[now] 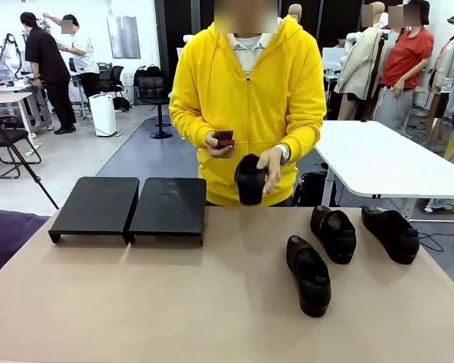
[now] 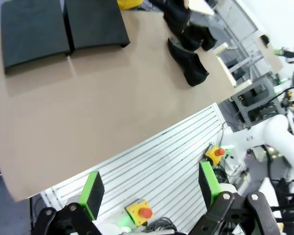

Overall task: Organize the shoes by placing them on the stand.
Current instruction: Pick up one Shoe and place it in the middle of the table.

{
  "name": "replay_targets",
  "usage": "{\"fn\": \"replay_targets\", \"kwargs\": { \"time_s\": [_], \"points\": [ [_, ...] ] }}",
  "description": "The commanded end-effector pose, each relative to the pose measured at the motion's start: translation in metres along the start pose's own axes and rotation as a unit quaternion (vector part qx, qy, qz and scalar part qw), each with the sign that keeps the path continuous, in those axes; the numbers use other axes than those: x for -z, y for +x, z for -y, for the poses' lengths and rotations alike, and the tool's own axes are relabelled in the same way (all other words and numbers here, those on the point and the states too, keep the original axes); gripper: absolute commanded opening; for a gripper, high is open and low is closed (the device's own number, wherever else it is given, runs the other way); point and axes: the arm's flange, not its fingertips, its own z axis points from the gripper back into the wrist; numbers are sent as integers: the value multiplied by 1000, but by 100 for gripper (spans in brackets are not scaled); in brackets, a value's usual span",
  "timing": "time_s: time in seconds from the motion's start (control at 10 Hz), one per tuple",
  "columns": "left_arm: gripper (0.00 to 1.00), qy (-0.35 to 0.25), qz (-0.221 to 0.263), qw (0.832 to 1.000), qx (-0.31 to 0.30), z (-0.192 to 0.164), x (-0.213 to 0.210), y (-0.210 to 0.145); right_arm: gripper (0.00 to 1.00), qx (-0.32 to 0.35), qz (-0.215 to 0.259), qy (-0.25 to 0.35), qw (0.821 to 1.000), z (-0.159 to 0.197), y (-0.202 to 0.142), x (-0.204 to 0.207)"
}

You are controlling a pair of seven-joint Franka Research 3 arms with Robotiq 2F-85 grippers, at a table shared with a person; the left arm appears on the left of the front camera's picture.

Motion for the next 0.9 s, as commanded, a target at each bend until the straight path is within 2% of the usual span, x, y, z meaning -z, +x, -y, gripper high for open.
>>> {"fn": "replay_targets", "kwargs": {
  "time_s": [0.0, 0.2, 0.3, 0.4, 0.6, 0.7, 0.8],
  "points": [
    [100, -10, 1, 1000, 8, -1, -2, 0, 100, 4, -25, -4, 1000, -24, 63, 63],
    [100, -10, 1, 1000, 8, -1, -2, 0, 100, 15, -60, -19, 998, -43, 91, 133],
    [100, -10, 1, 1000, 8, -1, -2, 0, 100, 19, -62, -25, 998, -48, 97, 155],
    [100, -10, 1, 1000, 8, -1, -2, 0, 100, -8, -45, -11, 999, -40, 62, 121],
    [100, -10, 1, 1000, 8, -1, -2, 0, 100, -8, -45, -11, 999, -40, 62, 121],
    [100, -10, 1, 1000, 8, -1, -2, 0, 100, -1, -59, -17, 998, -43, 78, 151],
    [100, -10, 1, 1000, 8, -1, -2, 0, 100, -24, -129, -10, 991, -41, 98, 197]
  ]
}}
